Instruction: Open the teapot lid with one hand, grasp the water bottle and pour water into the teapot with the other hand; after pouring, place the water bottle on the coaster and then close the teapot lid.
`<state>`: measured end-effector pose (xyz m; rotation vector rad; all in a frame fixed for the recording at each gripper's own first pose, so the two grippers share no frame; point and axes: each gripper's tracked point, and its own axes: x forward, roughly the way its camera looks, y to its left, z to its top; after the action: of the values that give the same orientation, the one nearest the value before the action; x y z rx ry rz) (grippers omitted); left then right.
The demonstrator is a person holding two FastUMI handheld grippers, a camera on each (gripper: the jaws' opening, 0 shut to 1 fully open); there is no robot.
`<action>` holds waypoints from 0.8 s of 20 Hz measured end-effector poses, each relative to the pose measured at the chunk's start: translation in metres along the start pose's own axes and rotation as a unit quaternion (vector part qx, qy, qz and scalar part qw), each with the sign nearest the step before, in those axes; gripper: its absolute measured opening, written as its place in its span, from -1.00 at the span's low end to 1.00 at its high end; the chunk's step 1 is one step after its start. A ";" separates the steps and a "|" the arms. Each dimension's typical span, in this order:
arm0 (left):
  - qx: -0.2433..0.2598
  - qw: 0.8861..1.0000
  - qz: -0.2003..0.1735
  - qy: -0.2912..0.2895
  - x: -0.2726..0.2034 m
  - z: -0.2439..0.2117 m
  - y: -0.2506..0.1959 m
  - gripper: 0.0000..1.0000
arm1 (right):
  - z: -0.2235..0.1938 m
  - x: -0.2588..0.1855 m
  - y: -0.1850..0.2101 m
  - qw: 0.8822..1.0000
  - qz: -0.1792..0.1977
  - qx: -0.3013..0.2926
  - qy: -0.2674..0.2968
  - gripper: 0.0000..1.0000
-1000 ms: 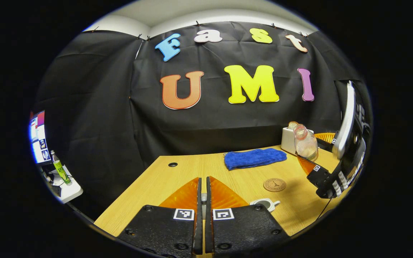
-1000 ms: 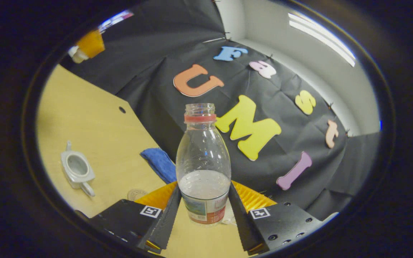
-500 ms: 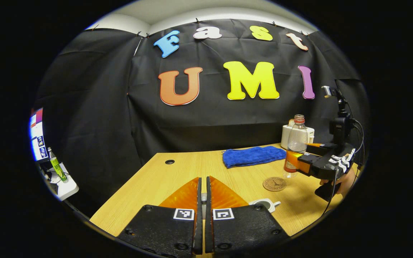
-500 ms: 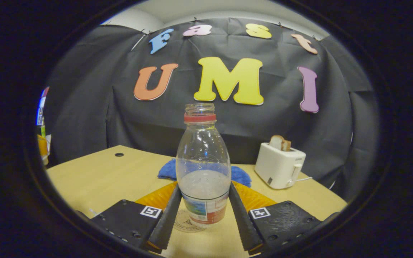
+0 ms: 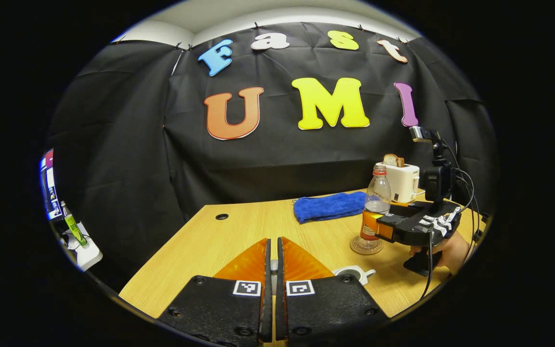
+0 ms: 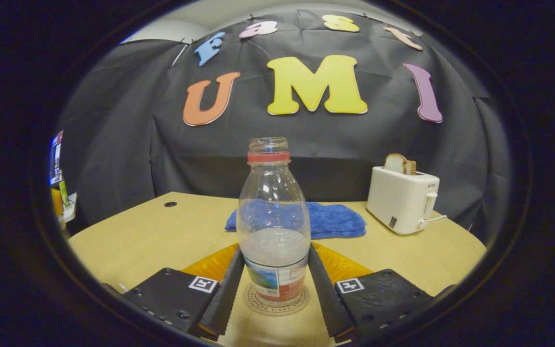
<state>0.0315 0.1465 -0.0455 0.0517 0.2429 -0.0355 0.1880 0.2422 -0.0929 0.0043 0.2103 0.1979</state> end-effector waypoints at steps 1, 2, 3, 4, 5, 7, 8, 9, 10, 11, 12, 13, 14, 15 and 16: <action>0.000 1.000 0.001 0.000 0.000 0.000 0.000 -0.89 | -0.001 -0.001 0.004 1.000 0.007 0.001 0.000 0.52; -0.001 1.000 0.003 0.000 0.000 0.001 0.002 -0.90 | 0.001 -0.001 0.006 1.000 0.013 0.002 -0.003 0.50; -0.002 1.000 0.004 0.001 0.001 0.002 0.001 -0.90 | 0.003 -0.002 0.006 1.000 0.013 0.001 -0.005 0.55; -0.003 1.000 0.004 0.002 0.001 0.001 0.002 -0.90 | 0.006 -0.004 0.004 1.000 0.012 -0.001 -0.010 0.58; -0.003 1.000 0.003 0.002 0.002 0.001 0.000 -0.90 | 0.009 -0.006 0.004 1.000 0.007 -0.005 -0.014 0.86; -0.005 1.000 0.001 0.000 0.001 0.003 -0.002 -0.89 | 0.018 -0.013 0.002 0.999 0.002 -0.016 -0.029 0.94; -0.005 1.000 -0.001 -0.004 0.001 0.004 -0.003 -0.89 | 0.022 -0.017 0.001 0.999 0.002 -0.021 -0.034 0.96; -0.005 1.000 -0.004 -0.007 0.000 0.005 -0.007 -0.90 | 0.027 -0.022 0.002 0.999 0.004 -0.027 -0.041 0.96; -0.006 1.000 -0.007 -0.010 0.001 0.006 -0.010 -0.90 | 0.033 -0.029 0.001 0.998 0.003 -0.031 -0.049 0.97; -0.007 1.000 -0.009 -0.013 0.001 0.008 -0.013 -0.90 | 0.037 -0.036 0.002 0.998 0.005 -0.034 -0.058 0.96; -0.008 1.000 -0.014 -0.016 0.001 0.009 -0.017 -0.90 | 0.041 -0.044 0.001 0.997 0.006 -0.036 -0.066 0.96; -0.008 1.000 -0.019 -0.019 0.001 0.010 -0.020 -0.90 | 0.045 -0.053 0.001 0.996 0.007 -0.039 -0.075 0.96; -0.006 0.999 -0.026 -0.020 0.003 0.009 -0.026 -0.90 | 0.049 -0.061 -0.001 0.996 0.006 -0.042 -0.085 0.96; -0.005 0.999 -0.033 -0.019 0.005 0.007 -0.031 -0.90 | 0.051 -0.070 -0.005 0.995 0.002 -0.045 -0.092 0.96; -0.008 0.999 -0.039 -0.018 0.006 0.004 -0.034 -0.90 | 0.054 -0.079 -0.008 0.994 0.002 -0.048 -0.098 0.94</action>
<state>0.0372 0.1126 -0.0448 0.0258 0.2100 -0.1125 0.1251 0.2203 -0.0239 -0.0703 0.0053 0.2094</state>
